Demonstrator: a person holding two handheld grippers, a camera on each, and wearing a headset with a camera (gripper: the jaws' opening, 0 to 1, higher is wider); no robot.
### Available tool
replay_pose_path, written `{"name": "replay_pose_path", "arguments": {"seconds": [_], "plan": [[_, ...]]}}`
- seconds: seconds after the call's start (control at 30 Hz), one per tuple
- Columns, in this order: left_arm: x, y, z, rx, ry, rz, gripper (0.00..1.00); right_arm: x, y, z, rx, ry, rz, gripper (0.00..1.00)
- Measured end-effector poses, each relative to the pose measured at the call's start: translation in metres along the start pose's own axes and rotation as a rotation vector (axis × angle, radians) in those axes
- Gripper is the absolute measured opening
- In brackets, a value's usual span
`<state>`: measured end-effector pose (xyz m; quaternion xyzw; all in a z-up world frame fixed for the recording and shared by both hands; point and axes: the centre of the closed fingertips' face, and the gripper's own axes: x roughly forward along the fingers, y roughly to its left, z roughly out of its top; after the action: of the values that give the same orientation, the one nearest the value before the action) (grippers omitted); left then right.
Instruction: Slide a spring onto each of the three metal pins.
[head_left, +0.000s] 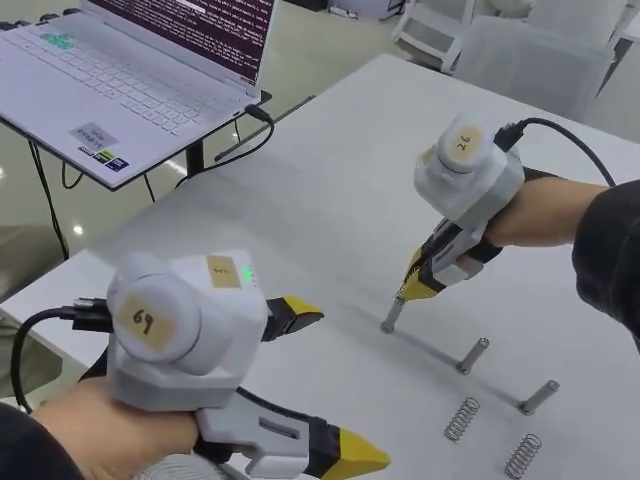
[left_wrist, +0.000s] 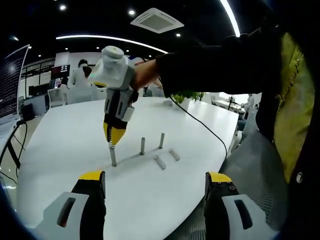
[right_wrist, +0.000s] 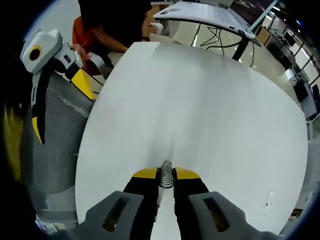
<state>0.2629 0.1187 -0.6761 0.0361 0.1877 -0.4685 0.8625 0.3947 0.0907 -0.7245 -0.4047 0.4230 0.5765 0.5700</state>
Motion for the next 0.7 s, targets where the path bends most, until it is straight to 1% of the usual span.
{"name": "replay_pose_path", "arguments": {"seconds": [0.33, 0.47, 0.7], "plan": [[0.0009, -0.0002, 0.0027, 0.003, -0.006, -0.007, 0.78, 0.0013, -0.0020, -0.0007, -0.001, 0.003, 0.005, 0.08], [0.0010, 0.0004, 0.0037, 0.007, -0.006, -0.012, 0.78, 0.0008, -0.0025, -0.0031, -0.009, 0.018, 0.003, 0.08], [0.0008, 0.0011, 0.0035, 0.004, -0.007, -0.013, 0.77, 0.0024, -0.0031, -0.0034, -0.009, 0.021, 0.005, 0.08]]}}
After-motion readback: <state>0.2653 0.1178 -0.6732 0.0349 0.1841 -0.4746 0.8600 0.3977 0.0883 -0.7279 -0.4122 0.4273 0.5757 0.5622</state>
